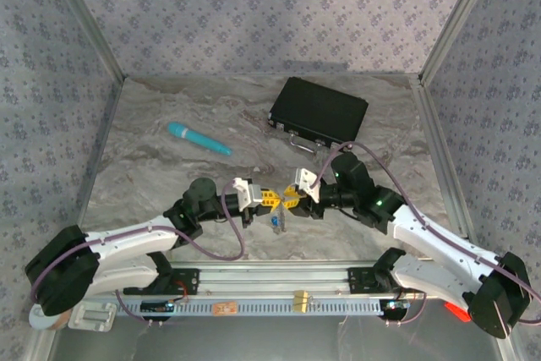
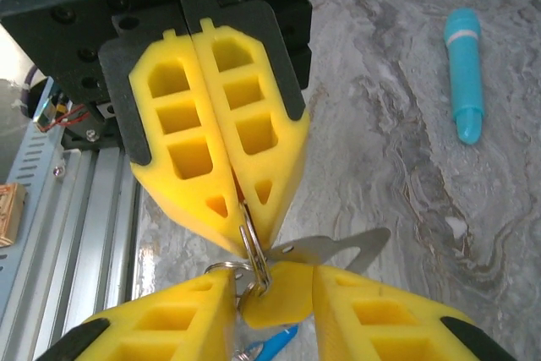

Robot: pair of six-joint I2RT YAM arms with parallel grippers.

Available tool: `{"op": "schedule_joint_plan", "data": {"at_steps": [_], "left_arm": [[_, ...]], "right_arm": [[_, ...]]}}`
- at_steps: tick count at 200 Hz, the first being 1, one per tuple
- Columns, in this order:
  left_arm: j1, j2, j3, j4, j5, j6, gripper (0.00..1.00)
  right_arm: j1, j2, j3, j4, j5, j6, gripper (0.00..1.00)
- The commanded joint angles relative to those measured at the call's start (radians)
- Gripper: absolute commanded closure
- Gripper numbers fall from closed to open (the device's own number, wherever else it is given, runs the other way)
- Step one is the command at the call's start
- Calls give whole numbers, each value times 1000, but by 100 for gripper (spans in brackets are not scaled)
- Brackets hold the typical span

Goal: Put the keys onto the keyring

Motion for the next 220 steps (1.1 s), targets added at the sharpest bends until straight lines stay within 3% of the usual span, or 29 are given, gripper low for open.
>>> {"op": "schedule_joint_plan", "data": {"at_steps": [1,48,85,116,138,159,192,220], "left_arm": [[-7,2,1,80,35,-22,100],[-6,16,6,91,44,-24,100],[-7,14,7,88,36,-24,100],[-6,-12,31,-50,-13,13,82],[-8,-33,76,-239,-61,86,76],[-11,-20,125,-366,-86,139,76],[-12,-11,121,-313,-51,135,77],[-12,0,123,-288,-21,131,80]], "right_arm": [[-9,0,-9,61,-46,36,72],[-14,2,-8,60,-59,36,84],[-15,6,0,54,-73,32,100],[-16,9,50,-52,-59,-24,100],[-8,25,128,-210,-3,-104,100],[15,61,204,-352,71,-184,100],[62,126,285,-465,165,-262,100],[87,156,311,-465,158,-279,100]]}}
